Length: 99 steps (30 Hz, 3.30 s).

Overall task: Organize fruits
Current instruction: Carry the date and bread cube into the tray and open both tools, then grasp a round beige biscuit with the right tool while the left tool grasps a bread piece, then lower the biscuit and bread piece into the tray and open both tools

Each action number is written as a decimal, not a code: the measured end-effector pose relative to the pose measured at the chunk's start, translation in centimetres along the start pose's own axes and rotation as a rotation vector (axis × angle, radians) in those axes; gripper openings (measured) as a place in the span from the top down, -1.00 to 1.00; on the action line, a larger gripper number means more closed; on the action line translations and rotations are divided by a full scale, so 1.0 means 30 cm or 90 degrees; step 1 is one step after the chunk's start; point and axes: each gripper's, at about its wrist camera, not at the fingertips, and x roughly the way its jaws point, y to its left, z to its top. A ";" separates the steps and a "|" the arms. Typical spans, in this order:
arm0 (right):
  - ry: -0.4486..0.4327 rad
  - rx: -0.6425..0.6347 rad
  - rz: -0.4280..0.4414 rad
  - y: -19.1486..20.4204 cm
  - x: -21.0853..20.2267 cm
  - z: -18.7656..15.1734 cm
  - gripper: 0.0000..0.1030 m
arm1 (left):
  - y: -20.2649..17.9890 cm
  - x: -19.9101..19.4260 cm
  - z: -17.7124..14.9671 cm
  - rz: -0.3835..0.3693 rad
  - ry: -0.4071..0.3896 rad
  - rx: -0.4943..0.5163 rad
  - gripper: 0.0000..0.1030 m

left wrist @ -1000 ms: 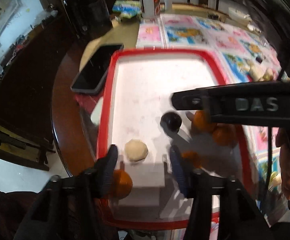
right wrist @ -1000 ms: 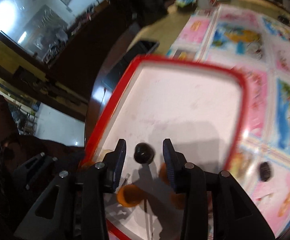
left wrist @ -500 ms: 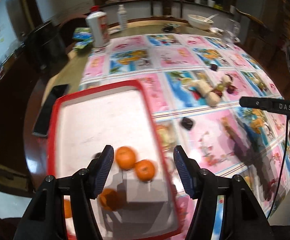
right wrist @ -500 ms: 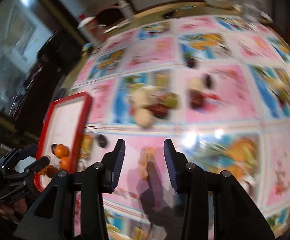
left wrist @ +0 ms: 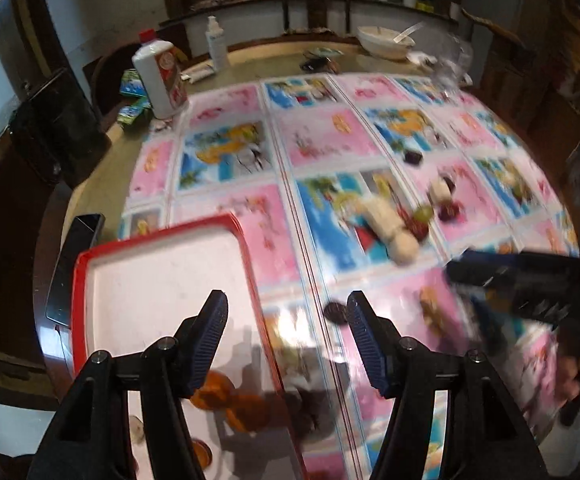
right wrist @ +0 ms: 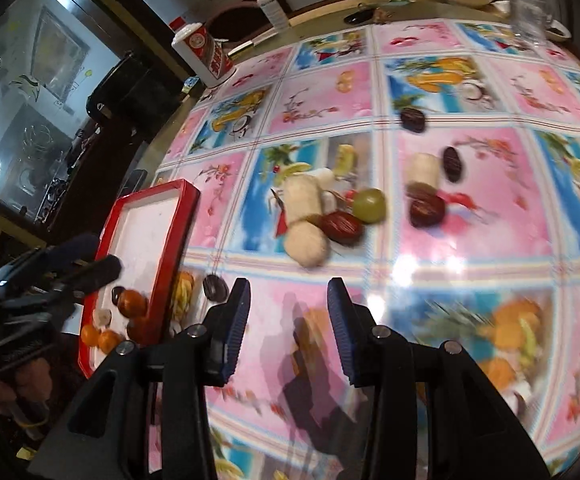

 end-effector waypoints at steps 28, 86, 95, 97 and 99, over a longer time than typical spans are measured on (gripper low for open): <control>-0.041 0.090 -0.084 -0.225 -0.180 -0.214 0.36 | -0.209 0.325 0.193 -0.033 0.082 -0.042 -0.20; 0.086 -0.262 0.029 0.646 0.275 -0.155 0.35 | 0.404 -0.009 -0.297 0.162 0.055 -0.164 0.41; 0.078 -0.281 0.032 0.708 0.311 -0.152 0.35 | 0.446 0.022 -0.360 0.154 0.082 -0.173 0.41; 0.078 -0.279 0.032 0.709 0.310 -0.152 0.35 | 0.448 0.023 -0.370 0.153 0.085 -0.173 0.41; 0.078 -0.273 0.031 0.705 0.308 -0.150 0.35 | 0.450 0.022 -0.375 0.152 0.086 -0.173 0.41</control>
